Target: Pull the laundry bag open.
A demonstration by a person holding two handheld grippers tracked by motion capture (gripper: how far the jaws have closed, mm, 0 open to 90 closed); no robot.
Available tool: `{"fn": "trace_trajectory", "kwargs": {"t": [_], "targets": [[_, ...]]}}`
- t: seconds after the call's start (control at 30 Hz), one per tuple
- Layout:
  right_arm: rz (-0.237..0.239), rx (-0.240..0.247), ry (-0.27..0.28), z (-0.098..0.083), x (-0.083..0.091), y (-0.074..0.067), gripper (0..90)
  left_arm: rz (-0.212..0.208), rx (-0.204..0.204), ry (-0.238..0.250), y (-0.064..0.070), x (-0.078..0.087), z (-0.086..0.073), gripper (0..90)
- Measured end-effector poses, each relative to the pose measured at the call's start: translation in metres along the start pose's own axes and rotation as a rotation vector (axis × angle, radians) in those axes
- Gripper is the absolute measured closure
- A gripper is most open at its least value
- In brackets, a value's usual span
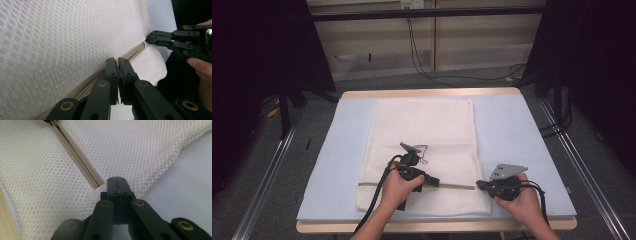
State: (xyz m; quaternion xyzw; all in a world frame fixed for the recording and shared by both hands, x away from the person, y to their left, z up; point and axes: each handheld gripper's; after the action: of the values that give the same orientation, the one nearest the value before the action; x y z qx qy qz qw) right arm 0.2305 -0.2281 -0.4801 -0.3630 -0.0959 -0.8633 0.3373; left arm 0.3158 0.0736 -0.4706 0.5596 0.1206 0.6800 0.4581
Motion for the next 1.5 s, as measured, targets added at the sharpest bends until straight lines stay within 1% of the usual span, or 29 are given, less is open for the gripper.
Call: {"fn": "trace_trajectory", "kwargs": {"t": [0.07, 0.1, 0.2, 0.23, 0.27, 0.3, 0.4, 0.43, 0.5, 0.53, 0.57, 0.8, 0.87, 0.93, 0.97, 1.0, 1.03, 1.07, 1.1, 1.17, 1.2, 1.23, 1.27, 1.33, 1.37, 1.4, 1.43, 1.47, 1.5], "targets": [[0.010, -0.006, 0.001, 0.000, 0.000, 0.001, 90.0, -0.006, 0.008, 0.007, 0.001, 0.000, -0.001, 87.4], [0.013, -0.020, -0.005, 0.000, 0.000, 0.001, 90.0, 0.011, -0.003, 0.004, 0.000, 0.001, -0.001, 87.4], [0.011, -0.015, -0.005, 0.001, 0.000, 0.001, 90.0, 0.002, 0.007, 0.004, -0.004, 0.003, -0.002, 87.4], [0.015, -0.011, -0.005, 0.001, 0.000, 0.002, 90.0, -0.013, 0.027, 0.010, -0.004, 0.004, -0.003, 87.4], [0.016, -0.013, -0.004, 0.001, 0.000, 0.002, 90.0, -0.014, 0.031, 0.014, -0.003, 0.003, -0.003, 87.4], [0.016, -0.015, -0.005, 0.001, 0.000, 0.002, 90.0, -0.001, 0.020, 0.009, -0.003, 0.004, -0.003, 87.4], [0.018, -0.020, -0.004, 0.000, 0.000, 0.003, 90.0, -0.003, 0.014, 0.006, -0.003, 0.004, -0.002, 87.4], [0.020, -0.019, -0.003, 0.000, 0.000, 0.003, 90.0, 0.017, 0.007, 0.005, -0.003, 0.004, -0.002, 87.4], [0.016, -0.015, -0.003, 0.001, 0.000, 0.002, 90.0, 0.024, 0.008, 0.005, -0.005, 0.003, -0.002, 87.4], [0.017, -0.017, -0.006, 0.001, 0.000, 0.002, 90.0, 0.015, 0.015, 0.006, -0.005, 0.003, -0.003, 87.4], [0.018, -0.020, -0.007, 0.001, 0.000, 0.002, 90.0, 0.022, 0.013, 0.007, -0.005, 0.003, -0.003, 87.4], [0.019, -0.017, -0.003, 0.000, 0.000, 0.003, 90.0, 0.019, 0.013, 0.004, -0.004, 0.004, -0.002, 87.4], [0.017, -0.022, -0.007, 0.001, 0.000, 0.003, 90.0, 0.020, 0.010, 0.002, -0.003, 0.006, -0.001, 87.4], [0.022, -0.020, -0.004, 0.000, 0.000, 0.003, 90.0, 0.009, 0.012, -0.001, -0.003, 0.009, -0.001, 87.4], [0.022, -0.020, -0.003, 0.000, 0.000, 0.003, 90.0, 0.020, 0.012, 0.009, -0.003, 0.010, -0.002, 87.4], [0.018, -0.017, -0.004, 0.000, 0.000, 0.003, 90.0, 0.014, 0.007, -0.002, -0.004, 0.012, -0.001, 87.4], [0.018, -0.019, -0.004, 0.000, 0.000, 0.003, 90.0, 0.027, 0.012, 0.004, -0.004, 0.013, -0.002, 87.4], [0.023, -0.020, -0.003, 0.000, 0.000, 0.003, 90.0, 0.020, 0.015, 0.009, -0.005, 0.014, -0.002, 87.4], [0.023, -0.020, -0.002, 0.000, 0.000, 0.003, 90.0, 0.027, 0.014, 0.011, -0.005, 0.014, -0.002, 87.4], [0.024, -0.022, -0.004, 0.000, 0.000, 0.003, 90.0, 0.003, 0.016, 0.004, -0.007, 0.016, -0.002, 87.4], [0.024, -0.022, -0.004, 0.000, 0.000, 0.003, 90.0, 0.022, 0.006, 0.003, -0.007, 0.016, -0.002, 87.4], [0.024, -0.021, -0.003, 0.000, 0.000, 0.003, 90.0, 0.028, 0.018, 0.015, -0.007, 0.016, -0.003, 87.4], [0.024, -0.018, -0.004, 0.000, 0.000, 0.003, 90.0, 0.017, 0.015, 0.006, -0.008, 0.018, -0.003, 87.5], [0.024, -0.020, -0.004, 0.001, 0.000, 0.003, 90.0, 0.026, 0.012, 0.007, -0.011, 0.021, -0.004, 87.4], [0.024, -0.020, -0.003, 0.001, 0.000, 0.003, 90.0, 0.029, 0.028, 0.013, -0.011, 0.022, -0.005, 87.4], [0.023, -0.022, -0.003, 0.001, 0.000, 0.003, 90.0, 0.023, 0.023, 0.007, -0.013, 0.024, -0.005, 87.4], [0.024, -0.022, -0.002, 0.000, 0.000, 0.004, 90.0, 0.030, 0.032, 0.016, -0.014, 0.025, -0.006, 87.4], [0.023, -0.027, -0.005, 0.000, 0.000, 0.003, 90.0, 0.033, 0.013, 0.009, -0.016, 0.027, -0.005, 87.4], [0.024, -0.028, -0.005, 0.000, 0.000, 0.003, 90.0, 0.021, 0.031, 0.011, -0.015, 0.028, -0.006, 87.4]]}}
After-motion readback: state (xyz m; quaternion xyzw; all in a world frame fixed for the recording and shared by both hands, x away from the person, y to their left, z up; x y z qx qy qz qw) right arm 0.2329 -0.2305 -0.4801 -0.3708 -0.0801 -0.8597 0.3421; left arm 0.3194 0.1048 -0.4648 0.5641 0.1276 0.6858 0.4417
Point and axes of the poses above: each handheld gripper's, and its own axes: x roughly backward along the jaws, z roughly out of its top, y roughly to its right, and after that the axes turned 6 degrees about -x, right-handed
